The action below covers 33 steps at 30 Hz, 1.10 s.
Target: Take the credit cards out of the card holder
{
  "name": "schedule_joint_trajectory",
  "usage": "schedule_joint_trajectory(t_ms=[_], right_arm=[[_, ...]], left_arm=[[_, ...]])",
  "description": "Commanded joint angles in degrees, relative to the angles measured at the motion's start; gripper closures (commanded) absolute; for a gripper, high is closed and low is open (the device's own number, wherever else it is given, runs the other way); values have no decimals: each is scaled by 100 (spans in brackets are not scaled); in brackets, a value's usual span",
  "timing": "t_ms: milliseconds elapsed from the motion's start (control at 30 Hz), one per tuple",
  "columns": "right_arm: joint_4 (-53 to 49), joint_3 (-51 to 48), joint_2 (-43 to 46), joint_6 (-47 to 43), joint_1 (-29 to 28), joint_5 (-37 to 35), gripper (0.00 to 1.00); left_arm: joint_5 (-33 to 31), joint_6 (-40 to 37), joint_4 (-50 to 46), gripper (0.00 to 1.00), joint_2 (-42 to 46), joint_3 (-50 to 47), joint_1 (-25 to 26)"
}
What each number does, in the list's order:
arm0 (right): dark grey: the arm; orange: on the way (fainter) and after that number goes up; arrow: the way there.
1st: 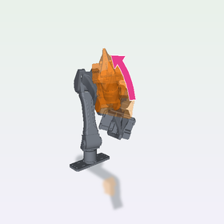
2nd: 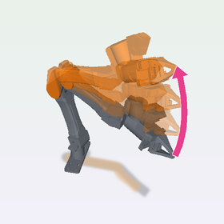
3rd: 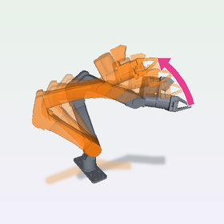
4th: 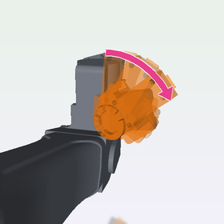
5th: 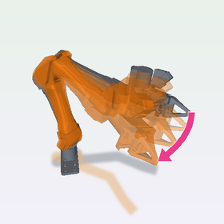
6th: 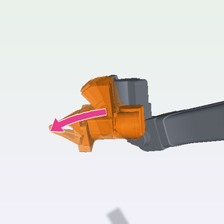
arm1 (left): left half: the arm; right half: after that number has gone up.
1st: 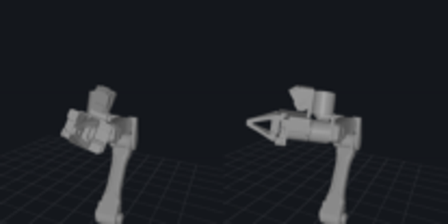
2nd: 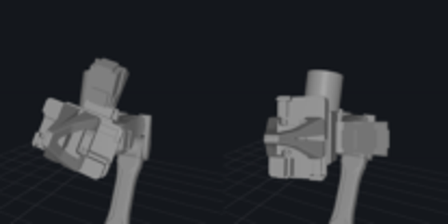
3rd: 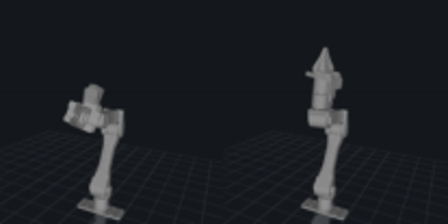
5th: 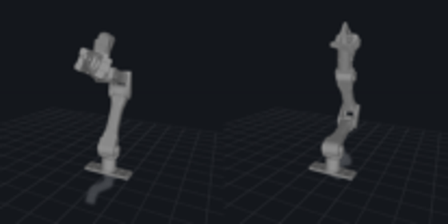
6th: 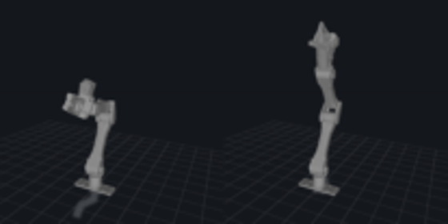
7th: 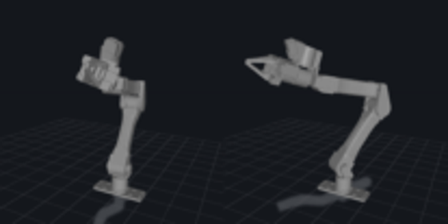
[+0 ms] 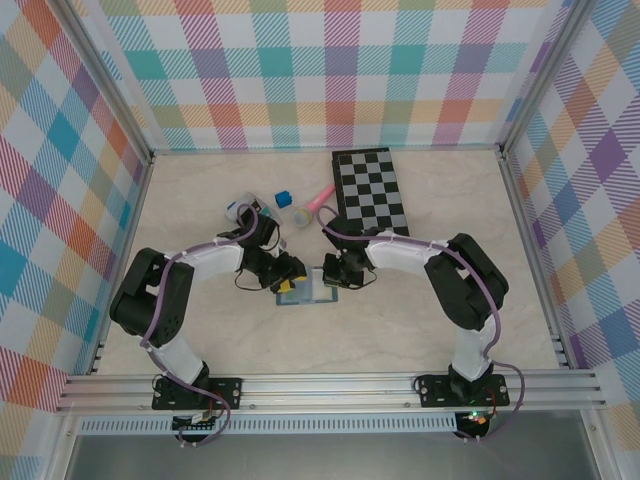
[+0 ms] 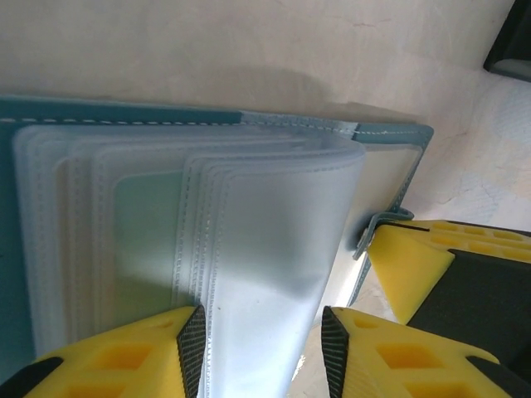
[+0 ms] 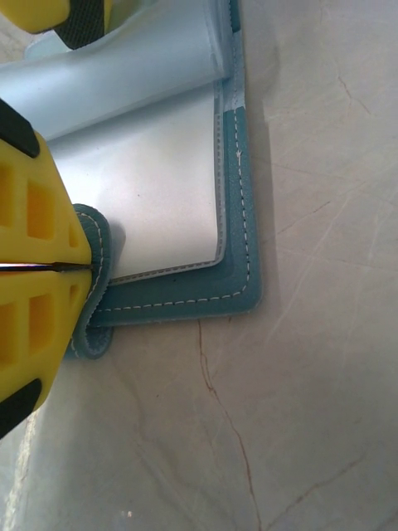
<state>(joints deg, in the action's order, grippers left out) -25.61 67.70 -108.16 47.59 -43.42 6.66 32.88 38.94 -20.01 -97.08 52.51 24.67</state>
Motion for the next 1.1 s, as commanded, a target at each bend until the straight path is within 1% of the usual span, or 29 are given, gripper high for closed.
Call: schedule_joint_trajectory(t_ms=[0,133,200,300,433,500,567,633,733,867,967,1067], right_arm=[[-314,-6,-267,41,11,2,90],[-314,-9,-261,39,15,19,90],[-314,-11,-258,31,9,20,90],[-257,-41,-199,30,9,30,90],[-132,-130,123,-30,13,-45,90],[-90,-165,315,-80,7,-106,90],[-24,-217,538,-165,9,-153,89],[20,-257,714,-236,9,-173,88],[60,-324,941,-294,6,-195,87],[128,-475,1289,-226,0,-411,86],[182,-622,1541,-147,0,-635,85],[244,-792,1751,-72,2,-810,81]], left_arm=[[290,-64,163,57,-102,106,98],[585,25,520,57,-96,51,106],[631,68,647,57,-118,39,108],[514,47,568,58,-196,68,104],[235,-2,459,64,-319,89,116],[114,-35,200,67,-392,72,117],[113,-7,264,70,-439,31,115],[130,24,328,71,-436,-11,117],[206,64,357,71,-304,-35,117],[442,108,674,67,-91,6,132],[640,210,918,64,30,11,227],[751,385,1249,64,25,25,383]])
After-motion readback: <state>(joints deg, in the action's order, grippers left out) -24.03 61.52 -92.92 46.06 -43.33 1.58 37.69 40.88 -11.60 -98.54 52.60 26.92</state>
